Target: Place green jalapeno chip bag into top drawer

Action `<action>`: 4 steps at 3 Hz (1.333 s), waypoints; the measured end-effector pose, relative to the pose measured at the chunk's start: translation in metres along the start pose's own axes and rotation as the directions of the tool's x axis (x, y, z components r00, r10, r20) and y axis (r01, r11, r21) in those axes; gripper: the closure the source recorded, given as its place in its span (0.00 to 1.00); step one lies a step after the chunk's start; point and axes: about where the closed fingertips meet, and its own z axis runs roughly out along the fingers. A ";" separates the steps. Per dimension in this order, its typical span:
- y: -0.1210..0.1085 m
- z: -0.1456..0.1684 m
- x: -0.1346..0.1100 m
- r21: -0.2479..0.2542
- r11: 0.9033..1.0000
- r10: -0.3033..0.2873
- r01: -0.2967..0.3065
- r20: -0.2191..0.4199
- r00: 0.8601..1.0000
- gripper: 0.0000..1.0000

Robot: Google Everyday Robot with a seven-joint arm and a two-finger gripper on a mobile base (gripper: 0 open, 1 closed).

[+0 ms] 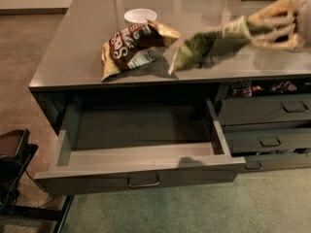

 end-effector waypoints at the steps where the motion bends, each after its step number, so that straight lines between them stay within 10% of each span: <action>1: 0.055 0.021 0.031 -0.069 0.996 0.046 -0.053 -0.089 0.995 1.00; 3: 0.160 0.055 0.059 -0.169 0.972 0.133 -0.165 -0.187 0.973 1.00; 4: 0.169 0.060 0.059 -0.184 0.967 0.140 -0.174 -0.182 0.973 1.00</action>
Offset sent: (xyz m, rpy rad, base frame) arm -0.0322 -0.0080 -0.2074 -0.2442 0.2121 -0.1597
